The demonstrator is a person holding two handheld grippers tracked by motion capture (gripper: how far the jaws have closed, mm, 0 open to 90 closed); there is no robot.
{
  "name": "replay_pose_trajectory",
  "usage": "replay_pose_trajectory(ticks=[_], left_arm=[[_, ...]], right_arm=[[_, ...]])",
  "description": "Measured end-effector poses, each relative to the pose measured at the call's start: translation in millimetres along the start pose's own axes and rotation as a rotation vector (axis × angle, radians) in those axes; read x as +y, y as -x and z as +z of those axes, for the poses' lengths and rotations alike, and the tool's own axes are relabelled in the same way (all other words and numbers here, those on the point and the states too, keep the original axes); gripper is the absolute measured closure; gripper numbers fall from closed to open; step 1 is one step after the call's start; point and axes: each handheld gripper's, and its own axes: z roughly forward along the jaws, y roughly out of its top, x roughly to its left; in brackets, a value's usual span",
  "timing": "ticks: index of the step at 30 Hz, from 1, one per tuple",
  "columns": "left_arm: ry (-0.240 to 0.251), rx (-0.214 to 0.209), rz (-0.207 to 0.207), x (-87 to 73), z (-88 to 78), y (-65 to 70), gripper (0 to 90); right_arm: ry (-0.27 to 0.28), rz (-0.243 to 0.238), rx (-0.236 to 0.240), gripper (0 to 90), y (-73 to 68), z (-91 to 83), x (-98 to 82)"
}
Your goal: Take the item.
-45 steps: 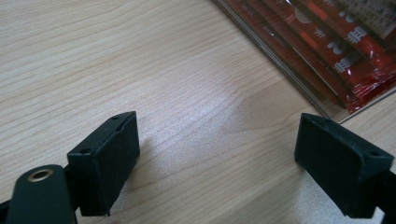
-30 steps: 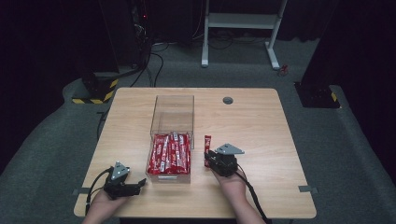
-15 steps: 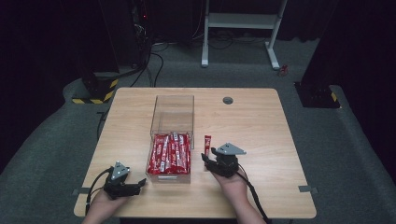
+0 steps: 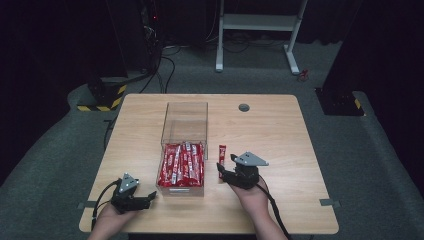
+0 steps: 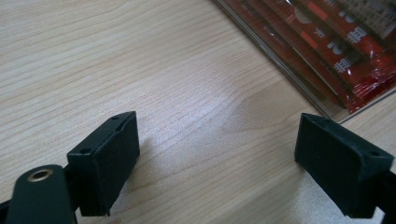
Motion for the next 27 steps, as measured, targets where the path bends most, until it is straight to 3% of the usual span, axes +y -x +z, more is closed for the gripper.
replay_pose_trajectory(ticks=[27], left_arm=[[-0.002,-0.004,0.003,-0.1,-0.1,-0.3,14.0]], right_arm=[[-0.008,-0.003,-0.093,33.4,30.4,-31.5,-10.5]])
